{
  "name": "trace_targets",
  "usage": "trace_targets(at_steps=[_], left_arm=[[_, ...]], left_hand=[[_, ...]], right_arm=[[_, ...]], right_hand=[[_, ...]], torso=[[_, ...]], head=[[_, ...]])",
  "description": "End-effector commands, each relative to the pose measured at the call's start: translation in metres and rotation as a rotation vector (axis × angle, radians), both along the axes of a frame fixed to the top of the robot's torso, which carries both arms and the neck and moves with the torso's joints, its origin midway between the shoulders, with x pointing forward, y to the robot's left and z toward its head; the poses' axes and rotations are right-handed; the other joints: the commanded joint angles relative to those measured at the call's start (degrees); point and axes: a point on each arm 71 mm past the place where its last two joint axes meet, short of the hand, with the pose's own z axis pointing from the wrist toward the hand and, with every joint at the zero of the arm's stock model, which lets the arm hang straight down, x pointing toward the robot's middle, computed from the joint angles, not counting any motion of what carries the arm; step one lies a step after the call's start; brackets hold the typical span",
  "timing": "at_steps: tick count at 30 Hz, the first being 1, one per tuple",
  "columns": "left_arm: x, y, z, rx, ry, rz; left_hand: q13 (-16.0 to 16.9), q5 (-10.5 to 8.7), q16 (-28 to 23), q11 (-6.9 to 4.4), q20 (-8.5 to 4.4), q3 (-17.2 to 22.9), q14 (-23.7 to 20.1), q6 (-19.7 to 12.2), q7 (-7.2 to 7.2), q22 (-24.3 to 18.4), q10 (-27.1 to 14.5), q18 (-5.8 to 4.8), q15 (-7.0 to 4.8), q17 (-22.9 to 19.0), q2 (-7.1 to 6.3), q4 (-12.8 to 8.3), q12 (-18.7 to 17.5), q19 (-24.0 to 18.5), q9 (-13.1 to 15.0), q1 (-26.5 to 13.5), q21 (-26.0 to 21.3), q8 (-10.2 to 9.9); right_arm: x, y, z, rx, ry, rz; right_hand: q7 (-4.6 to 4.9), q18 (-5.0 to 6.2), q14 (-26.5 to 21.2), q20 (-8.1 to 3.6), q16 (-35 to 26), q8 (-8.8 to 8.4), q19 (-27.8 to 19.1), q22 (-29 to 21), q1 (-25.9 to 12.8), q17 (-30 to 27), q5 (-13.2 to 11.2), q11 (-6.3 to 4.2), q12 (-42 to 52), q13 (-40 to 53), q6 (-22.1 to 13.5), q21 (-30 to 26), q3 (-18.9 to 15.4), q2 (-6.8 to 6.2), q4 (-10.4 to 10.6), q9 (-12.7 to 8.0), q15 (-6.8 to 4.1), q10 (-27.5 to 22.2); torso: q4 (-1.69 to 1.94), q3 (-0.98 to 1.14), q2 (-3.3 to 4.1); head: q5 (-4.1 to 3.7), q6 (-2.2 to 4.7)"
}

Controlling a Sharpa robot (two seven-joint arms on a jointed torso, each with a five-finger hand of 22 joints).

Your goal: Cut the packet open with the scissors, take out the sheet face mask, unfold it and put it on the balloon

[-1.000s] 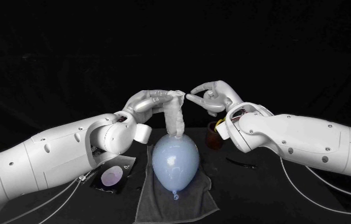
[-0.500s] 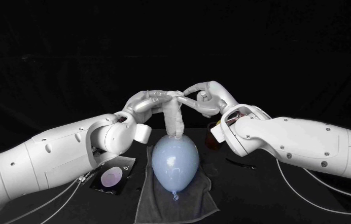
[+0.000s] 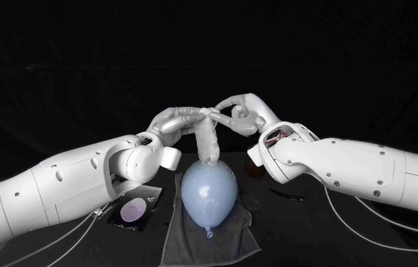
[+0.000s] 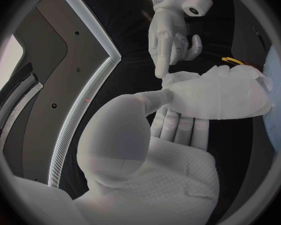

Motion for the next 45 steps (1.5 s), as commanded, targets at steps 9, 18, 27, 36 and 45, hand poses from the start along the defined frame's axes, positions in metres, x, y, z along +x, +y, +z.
trace_targets(at_steps=[9, 18, 27, 36, 45], left_arm=[[-0.001, -0.003, 0.003, -0.001, -0.022, -0.018], [-0.001, -0.004, 0.003, 0.002, -0.022, -0.02], [-0.001, -0.003, 0.003, 0.004, -0.022, -0.02], [-0.002, -0.002, 0.003, 0.006, -0.02, -0.019], [0.0, 0.0, 0.002, 0.007, -0.024, -0.005]], left_hand=[[0.0, 0.18, -0.4, -0.11, -0.02, 0.3, -0.1, -0.2, -0.21, 0.0, -0.5, 0.57, 0.39, -0.1, 0.36, -0.1, -0.4, 0.1, 0.0, -0.1, 0.3, 0.3], [0.0, 0.19, -0.4, -0.12, -0.02, 0.3, 0.0, -0.2, -0.27, 0.0, -0.5, 0.57, 0.39, -0.1, 0.37, -0.1, -0.3, 0.1, 0.1, -0.1, 0.3, 0.3], [0.0, 0.19, -0.5, -0.14, -0.02, 0.3, 0.0, -0.2, -0.27, 0.0, -0.5, 0.56, 0.39, -0.1, 0.38, -0.1, -0.3, 0.1, 0.1, -0.1, 0.3, 0.3], [0.0, 0.19, -0.5, -0.16, -0.02, 0.3, 0.0, -0.1, -0.3, 0.0, -0.5, 0.55, 0.37, -0.1, 0.35, -0.2, -0.3, 0.0, 0.1, -0.1, 0.3, 0.3], [0.0, 0.19, -0.6, -0.18, -0.03, 0.2, 0.1, -0.2, -0.21, 0.0, -0.6, 0.54, 0.37, -0.1, 0.25, -0.2, -0.3, 0.0, 0.1, -0.1, 0.3, 0.4]], right_arm=[[0.002, 0.003, 0.003, 0.004, -0.03, -0.014], [0.002, 0.004, 0.004, 0.016, -0.039, -0.016], [0.003, 0.003, 0.005, 0.033, -0.057, -0.038], [0.003, -0.004, 0.009, 0.107, -0.074, -0.087], [0.004, -0.012, 0.011, 0.208, -0.021, -0.132]], right_hand=[[-1.42, 0.03, 6.0, -0.84, 0.8, 2.05, 1.8, 8.1, 3.1, 15.1, 0.0, -1.22, 3.1, 2.5, 4.7, 3.7, 0.7, 3.75, -0.3, 0.2, -1.4, 2.8], [-2.93, -0.39, 6.0, -1.89, 0.8, 3.23, 2.8, 8.7, 7.1, 15.1, 0.0, -2.59, 5.0, 3.9, 7.2, 6.3, 3.8, 6.36, -2.6, 0.2, -2.61, 4.4], [-3.38, -0.9, 6.0, -2.83, 0.8, 5.34, 3.8, 9.3, 11.7, 15.1, 0.0, -3.18, 6.8, 5.4, 7.7, 9.1, 11.1, 7.44, -8.9, 1.0, -3.35, 5.9], [-3.29, -1.12, 6.0, -2.78, 0.8, 8.24, 4.2, 9.6, 5.4, 15.1, 0.0, -3.11, 7.8, 6.3, 6.9, 10.7, 20.6, 5.31, -13.0, 2.3, -3.24, 6.9], [-3.36, -0.99, 6.0, -2.81, 0.8, 8.65, 4.0, 9.4, 4.7, 15.1, 0.0, -3.17, 7.8, 6.2, 6.8, 10.1, 21.2, 4.79, -13.7, 2.4, -3.3, 6.9]], torso=[[-0.03, 0.02, -0.02], [-0.07, 0.04, 0.0], [-0.07, 0.04, -0.05], [-0.06, 0.06, -0.02], [-0.11, 0.05, -0.06]], head=[[-0.01, -0.1], [-0.06, -0.16], [-0.1, -0.08], [-0.14, 0.08], [-0.25, 0.37]])
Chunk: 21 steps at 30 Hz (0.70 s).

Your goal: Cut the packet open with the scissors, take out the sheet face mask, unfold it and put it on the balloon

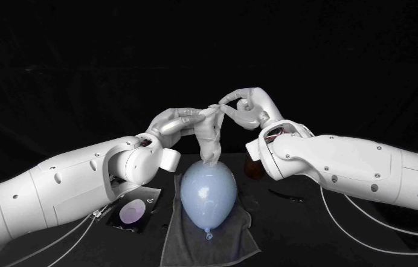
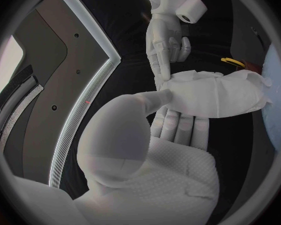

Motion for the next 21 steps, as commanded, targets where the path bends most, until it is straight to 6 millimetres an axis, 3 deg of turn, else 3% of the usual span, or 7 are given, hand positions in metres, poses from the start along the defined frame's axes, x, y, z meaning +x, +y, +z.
trace_targets(at_steps=[1, 12, 21], left_arm=[[0.001, 0.0, 0.002, -0.006, -0.015, 0.002], [0.008, 0.0, 0.007, -0.009, -0.039, 0.018], [0.017, 0.004, 0.026, -0.006, -0.086, 0.024]], left_hand=[[0.0, 0.23, -0.2, 0.04, -0.03, 0.2, 0.1, 0.3, 0.09, 0.0, -0.3, 0.69, 0.36, -0.1, 0.25, -0.2, -0.3, 0.0, 0.1, -0.1, 0.3, 0.2], [0.0, 0.24, -0.4, 0.1, -0.06, 0.1, 0.1, 0.1, 0.4, 0.0, -0.5, 0.7, 0.37, -0.2, 0.12, -0.3, -0.3, 0.0, 0.1, -0.1, 0.4, 0.1], [0.0, 0.24, -0.6, 0.48, -0.33, -0.4, 1.0, -0.2, 1.29, 0.3, -0.8, 0.83, 0.35, -0.2, 0.39, -0.4, -0.2, 0.7, 0.1, 0.2, 1.1, 0.0]], right_arm=[[0.001, -0.006, 0.003, 0.084, 0.017, -0.035], [0.004, -0.004, 0.006, 0.126, 0.117, 0.035], [0.004, -0.003, 0.008, 0.117, 0.17, 0.09]], right_hand=[[0.06, -0.46, 6.0, 0.02, 0.2, 0.39, 0.1, 9.4, -0.6, 15.1, 0.3, -0.22, 0.0, 6.3, 0.0, -0.5, 0.3, -0.05, -0.1, -0.1, -0.18, -0.1], [-0.04, -0.37, 6.0, 0.02, 0.2, 0.8, -0.2, 9.2, -2.6, 15.1, 0.3, -0.25, -0.3, 6.1, -0.4, -0.9, 0.4, -0.06, 0.1, 0.1, -0.18, -0.3], [-0.08, -0.31, 6.0, 0.02, 0.2, 0.89, -0.3, 9.1, -2.9, 15.1, 0.3, -0.27, -0.4, 6.1, -0.5, -1.3, 0.5, 0.17, 0.1, 0.1, -0.2, -0.3]], torso=[[-0.04, -0.01, -0.01], [-0.06, 0.01, 0.05], [0.03, 0.11, 0.0]], head=[[-0.04, 0.17], [-0.65, 0.4], [-0.67, 0.33]])
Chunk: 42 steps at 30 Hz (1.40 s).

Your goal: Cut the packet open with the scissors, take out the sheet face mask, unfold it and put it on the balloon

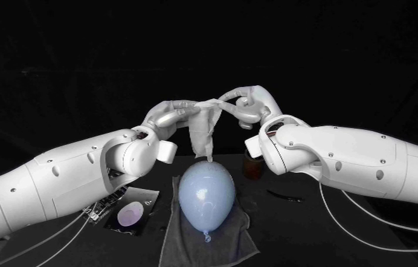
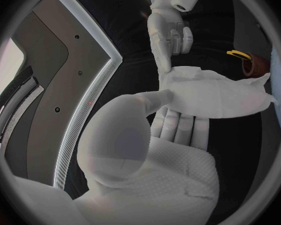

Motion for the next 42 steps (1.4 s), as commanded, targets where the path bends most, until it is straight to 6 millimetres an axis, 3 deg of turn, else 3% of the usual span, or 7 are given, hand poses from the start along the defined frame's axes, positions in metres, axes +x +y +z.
trace_targets(at_steps=[1, 9, 25, 32, 42], left_arm=[[0.003, 0.001, 0.012, -0.005, -0.046, -0.009], [0.007, 0.002, 0.03, 0.035, -0.089, -0.061], [0.011, 0.004, 0.031, 0.112, -0.09, -0.105], [0.014, 0.007, 0.03, 0.121, -0.085, -0.086], [0.013, 0.007, 0.024, 0.087, -0.04, -0.091]], left_hand=[[0.0, 0.24, 0.0, 0.07, -0.39, -0.4, 1.0, 0.1, 0.61, 0.4, -0.3, 1.19, -0.03, 0.1, 0.44, -0.3, -0.2, 0.9, 0.1, 0.3, 0.8, 0.1], [0.2, 0.24, 1.0, -0.4, -1.55, -2.0, 4.6, 0.0, 0.7, 1.6, 1.6, 1.23, -1.01, 0.7, 0.58, -0.4, 0.3, 2.9, 0.0, 0.5, 3.3, -0.1], [0.1, 0.25, 1.1, -1.48, -2.91, -6.4, 8.3, -0.3, -0.39, 0.6, 4.4, 1.4, -2.15, 1.3, 0.94, 2.2, 0.0, 7.1, 1.1, -0.3, 3.5, 0.7], [0.1, 0.26, 0.5, -1.55, -2.98, -6.6, 8.2, -0.4, -0.43, -0.4, 4.6, 1.27, -2.15, 1.3, 0.72, 2.6, -0.1, 7.6, 1.5, -0.2, 2.3, 1.0], [0.2, 0.27, 0.3, -1.41, -3.11, -6.1, 8.8, -1.7, -0.02, -1.4, 4.6, 1.26, -2.25, 1.5, 0.94, 2.0, 0.0, 8.1, 1.6, 1.4, 1.3, 0.6]], right_arm=[[0.0, 0.003, -0.001, 0.004, 0.048, 0.059], [0.002, 0.002, 0.003, 0.002, 0.044, 0.067], [0.013, 0.0, 0.017, -0.003, 0.021, 0.085], [0.017, 0.0, 0.026, 0.013, 0.014, 0.088], [0.018, 0.001, 0.025, 0.037, 0.067, 0.108]], right_hand=[[0.1, -0.3, 6.0, 0.0, 0.3, 0.28, -0.3, 9.2, -0.5, 15.1, 0.4, -0.01, 0.0, 6.1, -0.2, -0.1, 0.3, 0.08, 0.0, 0.1, -0.21, -0.2], [0.04, -0.36, 6.0, -0.02, 0.3, 0.45, -0.2, 9.3, -0.5, 15.1, 0.4, -0.07, 0.4, 6.5, -0.2, 0.3, 0.5, 0.24, -0.2, 0.2, -0.25, 0.1], [0.02, -0.37, 6.0, -0.04, 0.3, 0.6, -0.1, 9.3, -0.6, 15.1, 0.4, -0.1, 0.6, 6.6, -0.1, 0.3, 0.8, 0.45, -0.4, 0.2, -0.28, 0.2], [0.01, -0.37, 6.0, -0.05, 0.3, 0.62, -0.1, 9.3, -0.6, 15.1, 0.4, -0.11, 0.7, 6.7, -0.1, 0.3, 0.8, 0.48, -0.4, 0.2, -0.29, 0.3], [0.02, -0.34, 6.0, -0.06, 0.3, 0.65, -0.2, 9.3, -0.7, 15.1, 0.4, -0.11, 0.7, 6.7, -0.1, 0.1, 0.9, 0.53, -0.5, 0.2, -0.3, 0.3]], torso=[[0.03, 0.03, -0.02], [0.04, 0.05, -0.02], [0.06, -0.08, 0.01], [0.02, -0.08, -0.02], [0.01, -0.09, -0.02]], head=[[-0.04, -0.04], [0.13, 0.11], [0.51, -0.05], [0.77, 0.92], [0.79, 1.16]])
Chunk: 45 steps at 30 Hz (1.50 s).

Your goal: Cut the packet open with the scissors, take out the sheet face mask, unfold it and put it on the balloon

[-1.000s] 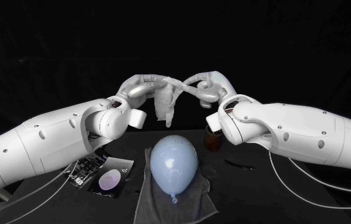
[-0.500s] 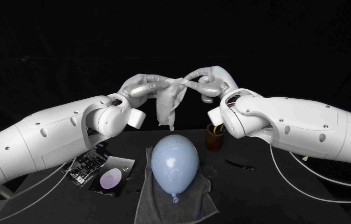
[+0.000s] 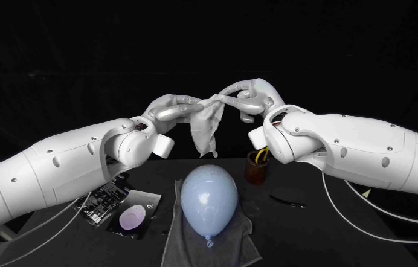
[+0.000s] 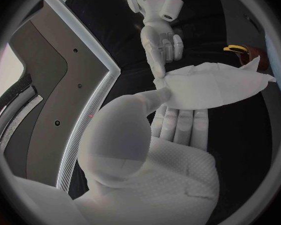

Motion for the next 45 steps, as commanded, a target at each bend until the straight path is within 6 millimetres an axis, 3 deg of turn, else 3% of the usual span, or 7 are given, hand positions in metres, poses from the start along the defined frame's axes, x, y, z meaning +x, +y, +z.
trace_targets(at_steps=[1, 6, 11, 16, 24, 34, 45], left_arm=[[-0.002, -0.002, -0.001, -0.033, 0.031, -0.021], [-0.004, -0.004, -0.002, -0.063, 0.048, -0.037], [-0.006, -0.006, -0.003, -0.084, 0.062, -0.07], [-0.01, -0.007, -0.007, -0.091, 0.081, -0.116], [-0.014, -0.003, -0.022, -0.09, 0.108, -0.125], [-0.015, 0.002, -0.032, -0.085, 0.116, -0.089], [-0.017, 0.002, -0.032, -0.097, 0.11, -0.099]], left_hand=[[0.0, 0.27, -0.1, 0.03, -0.19, 0.6, 0.9, -0.8, -0.06, -0.3, 0.4, 0.76, -0.27, 0.2, 0.11, -1.0, -0.1, 0.4, 1.1, 1.7, -0.4, -0.5], [0.0, 0.27, -0.1, -0.04, -0.4, 1.8, 1.3, -1.4, -0.18, -0.5, 0.4, 0.65, -0.45, 0.4, -0.08, -2.8, -0.1, 0.2, 0.8, 3.6, -0.6, -1.1], [-0.2, 0.25, -1.5, 0.27, -1.4, 6.1, -0.1, -2.2, -0.42, 0.4, -0.8, 0.12, 0.06, 0.3, -1.18, -8.1, -0.4, -1.4, -0.1, 7.1, 0.7, -2.7], [-0.2, 0.28, -3.4, 1.06, -1.25, 11.2, -1.8, -3.1, -1.23, 1.8, -3.2, -0.9, 1.1, -0.2, -1.02, -11.3, -0.5, -4.3, -1.1, 7.6, 2.6, -4.3], [-0.2, 0.25, -4.5, 1.01, -0.71, 15.7, -1.8, -4.4, -2.0, 2.5, -6.3, -1.05, 1.37, -0.4, -0.77, -12.8, -0.5, -5.8, -1.6, 7.1, 3.7, -5.4], [-0.2, 0.24, -4.0, -1.07, -0.41, 17.2, 0.1, -6.8, -2.92, 3.1, -11.7, -0.13, 0.48, -0.5, -0.97, -13.5, -0.5, -5.7, -2.1, 6.5, 5.2, -6.4], [-0.2, 0.24, -2.4, -1.86, 0.26, 19.5, 0.0, -8.3, -3.55, 2.9, -14.7, 0.33, 0.4, -0.8, -1.2, -14.0, -0.5, -5.7, -2.3, 6.1, 5.3, -6.7]], right_arm=[[0.0, 0.002, -0.001, 0.016, 0.046, 0.038], [0.001, 0.003, -0.004, 0.013, 0.085, 0.052], [0.001, 0.003, -0.005, 0.011, 0.105, 0.056], [0.002, 0.002, -0.005, 0.017, 0.109, 0.048], [0.002, 0.0, -0.006, 0.03, 0.119, 0.047], [0.005, -0.011, -0.01, 0.014, 0.163, 0.042], [0.005, -0.012, -0.023, -0.071, 0.274, 0.104]], right_hand=[[-0.07, 0.03, 6.0, -0.07, 0.2, 0.33, -0.2, 9.3, -0.4, 15.1, 0.1, -0.03, 0.2, 6.8, 0.3, 0.1, 0.3, 0.25, 0.1, 0.1, -0.32, 0.4], [-0.07, 0.07, 6.0, -0.07, 0.2, 0.35, -0.3, 9.2, -0.4, 15.1, 0.2, -0.03, 0.2, 6.8, 0.3, -0.1, 0.4, 0.3, 0.0, 0.1, -0.32, 0.4], [-0.06, 0.09, 6.0, -0.08, 0.2, 0.39, -0.3, 9.2, -0.5, 15.1, 0.1, -0.02, 0.1, 6.8, 0.3, -0.2, 0.6, 0.41, -0.1, 0.1, -0.33, 0.4], [-0.05, 0.07, 6.0, -0.09, 0.2, 0.53, -0.3, 9.2, -0.9, 15.1, 0.2, -0.01, 0.3, 7.0, 0.3, -0.1, 0.9, 0.69, -0.1, 0.1, -0.32, 0.5], [-0.08, 0.06, 6.0, -0.09, 0.2, 0.73, -0.2, 9.2, -1.7, 15.1, 0.2, -0.02, 0.6, 7.2, 0.4, 0.0, 1.4, 0.92, -0.1, 0.1, -0.32, 0.6], [-0.36, 0.05, 6.0, -0.15, 0.2, 1.42, -0.2, 9.2, -6.1, 15.1, 2.4, -0.23, 1.3, 7.9, 0.7, 0.2, 3.6, 1.45, 0.6, -0.2, -0.47, 1.1], [-0.54, 0.19, 6.0, -0.27, 0.2, 1.93, -0.4, 9.0, -8.5, 15.1, 4.3, -0.38, 1.3, 8.0, 1.0, -0.5, 4.5, 1.16, 0.8, -0.4, -0.6, 1.2]], torso=[[-0.01, -0.03, 0.0], [0.01, -0.02, 0.03], [0.0, -0.02, 0.02], [0.02, 0.02, 0.04], [0.03, 0.0, 0.07], [0.03, -0.03, 0.05], [-0.01, 0.06, 0.05]], head=[[-0.03, 0.06], [-0.03, -0.02], [-0.05, -0.11], [-0.14, -0.09], [-0.31, -0.12], [-0.3, -0.43], [-0.25, -0.76]])
